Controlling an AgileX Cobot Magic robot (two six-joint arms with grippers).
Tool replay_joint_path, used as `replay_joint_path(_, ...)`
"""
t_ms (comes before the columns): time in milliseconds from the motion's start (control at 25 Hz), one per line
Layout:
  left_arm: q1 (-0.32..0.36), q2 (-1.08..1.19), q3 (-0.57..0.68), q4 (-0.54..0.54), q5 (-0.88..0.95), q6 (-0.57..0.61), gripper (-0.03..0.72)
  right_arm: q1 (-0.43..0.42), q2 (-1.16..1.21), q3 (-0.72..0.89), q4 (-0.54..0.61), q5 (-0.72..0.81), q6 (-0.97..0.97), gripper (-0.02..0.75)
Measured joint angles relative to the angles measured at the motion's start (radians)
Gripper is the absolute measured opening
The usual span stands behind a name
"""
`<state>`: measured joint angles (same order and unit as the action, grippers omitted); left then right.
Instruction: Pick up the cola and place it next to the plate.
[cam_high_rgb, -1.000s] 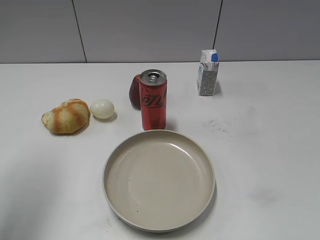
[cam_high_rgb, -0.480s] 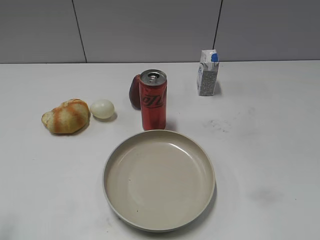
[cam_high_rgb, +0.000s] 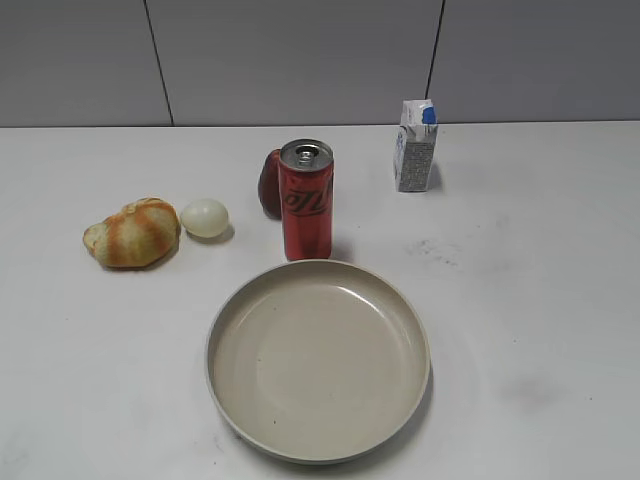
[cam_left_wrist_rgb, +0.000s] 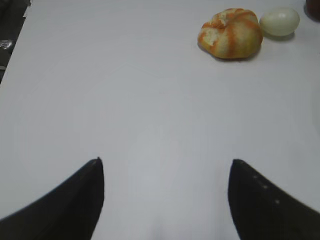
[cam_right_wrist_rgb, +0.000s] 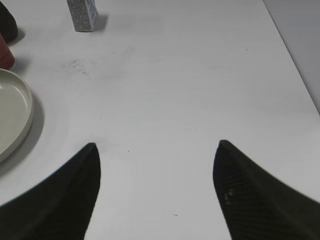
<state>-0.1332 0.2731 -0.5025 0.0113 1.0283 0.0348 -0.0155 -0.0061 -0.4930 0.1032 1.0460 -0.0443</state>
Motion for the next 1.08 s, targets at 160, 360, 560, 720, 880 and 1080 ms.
replay_joint_path(160, 0.000, 0.000, 0.000, 0.000, 0.000, 0.000, 0.587, 0.000, 0.000, 0.000, 0.000, 0.000, 0.000, 0.535)
replay_joint_path(360, 0.005, -0.002, 0.000, 0.000, 0.000, 0.000, 0.575, 0.000, 0.000, 0.000, 0.000, 0.000, 0.000, 0.535)
replay_joint_path(560, 0.046, -0.037, 0.000, 0.001, 0.001, 0.000, 0.547, 0.000, 0.000, 0.000, 0.000, 0.000, 0.000, 0.535)
replay_joint_path(720, 0.059, -0.128, 0.000, 0.001, 0.001, 0.000, 0.535, 0.000, 0.000, 0.000, 0.000, 0.000, 0.000, 0.535)
replay_joint_path(880, 0.060, -0.240, 0.000, 0.001, 0.001, 0.000, 0.532, 0.000, 0.000, 0.000, 0.000, 0.000, 0.000, 0.535)
replay_joint_path(1080, 0.062, -0.278, 0.000, 0.002, 0.004, 0.000, 0.531, 0.000, 0.000, 0.000, 0.000, 0.000, 0.000, 0.535)
